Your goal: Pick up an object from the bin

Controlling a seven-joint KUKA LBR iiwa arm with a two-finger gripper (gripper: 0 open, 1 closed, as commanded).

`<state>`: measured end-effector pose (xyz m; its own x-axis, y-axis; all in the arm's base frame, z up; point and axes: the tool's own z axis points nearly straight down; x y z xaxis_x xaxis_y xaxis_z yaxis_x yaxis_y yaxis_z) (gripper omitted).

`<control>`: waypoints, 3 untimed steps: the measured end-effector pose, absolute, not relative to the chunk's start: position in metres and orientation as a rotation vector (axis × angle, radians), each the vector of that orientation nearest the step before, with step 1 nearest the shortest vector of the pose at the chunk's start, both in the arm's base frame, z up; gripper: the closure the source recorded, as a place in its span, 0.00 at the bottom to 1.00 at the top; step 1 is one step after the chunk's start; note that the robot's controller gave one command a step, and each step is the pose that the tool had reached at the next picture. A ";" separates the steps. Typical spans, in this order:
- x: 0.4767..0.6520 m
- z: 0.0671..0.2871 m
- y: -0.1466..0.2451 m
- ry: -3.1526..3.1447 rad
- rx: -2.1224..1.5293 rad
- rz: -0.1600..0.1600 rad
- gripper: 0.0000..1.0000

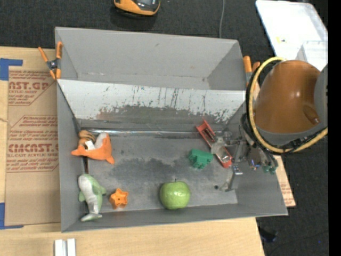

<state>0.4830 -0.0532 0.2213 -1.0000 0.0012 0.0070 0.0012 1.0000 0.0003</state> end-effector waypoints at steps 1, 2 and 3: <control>0.485 0.225 -0.053 -3.143 -0.001 0.001 0.00; 0.488 0.178 -0.059 -3.140 -0.190 -0.001 0.00; 0.481 0.137 -0.065 -3.144 -0.168 0.001 0.00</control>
Offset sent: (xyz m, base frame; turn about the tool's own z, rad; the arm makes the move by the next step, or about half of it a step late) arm 0.0088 -0.0156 -0.1217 0.3121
